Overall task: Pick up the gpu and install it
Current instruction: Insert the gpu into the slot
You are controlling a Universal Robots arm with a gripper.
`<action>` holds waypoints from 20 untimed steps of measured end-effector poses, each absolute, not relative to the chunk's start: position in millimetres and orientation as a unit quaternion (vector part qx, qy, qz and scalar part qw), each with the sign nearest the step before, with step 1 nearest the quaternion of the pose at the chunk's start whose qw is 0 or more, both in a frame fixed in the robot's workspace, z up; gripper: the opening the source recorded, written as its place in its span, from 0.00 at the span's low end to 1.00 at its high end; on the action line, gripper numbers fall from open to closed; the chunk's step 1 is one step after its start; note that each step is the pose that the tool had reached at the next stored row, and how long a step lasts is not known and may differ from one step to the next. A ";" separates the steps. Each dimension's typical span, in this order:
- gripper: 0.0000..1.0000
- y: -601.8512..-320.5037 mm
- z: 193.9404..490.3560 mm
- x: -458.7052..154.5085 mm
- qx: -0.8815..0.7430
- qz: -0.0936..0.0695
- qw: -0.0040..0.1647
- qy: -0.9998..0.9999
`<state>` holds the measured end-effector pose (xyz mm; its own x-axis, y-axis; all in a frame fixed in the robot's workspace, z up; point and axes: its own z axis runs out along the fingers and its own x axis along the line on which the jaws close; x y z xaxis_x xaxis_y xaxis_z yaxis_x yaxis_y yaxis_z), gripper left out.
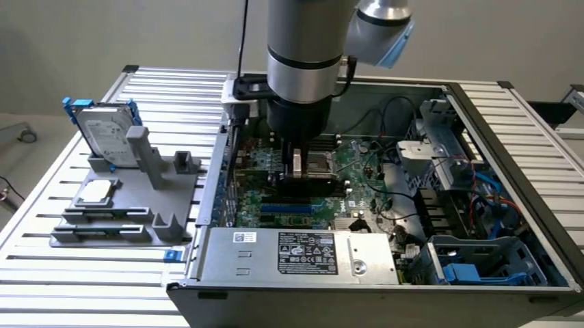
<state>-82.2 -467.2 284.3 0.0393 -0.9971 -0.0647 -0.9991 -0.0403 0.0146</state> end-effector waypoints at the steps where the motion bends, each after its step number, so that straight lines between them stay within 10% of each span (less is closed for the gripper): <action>1: 0.26 -467.2 282.5 -82.8 -0.721 0.028 0.017 0.692; 20: 0.26 -467.6 268.9 -87.3 -0.721 0.029 0.017 0.693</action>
<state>-87.3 -467.6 268.9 0.0390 -0.9971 -0.0650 -0.9991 -0.0400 0.0146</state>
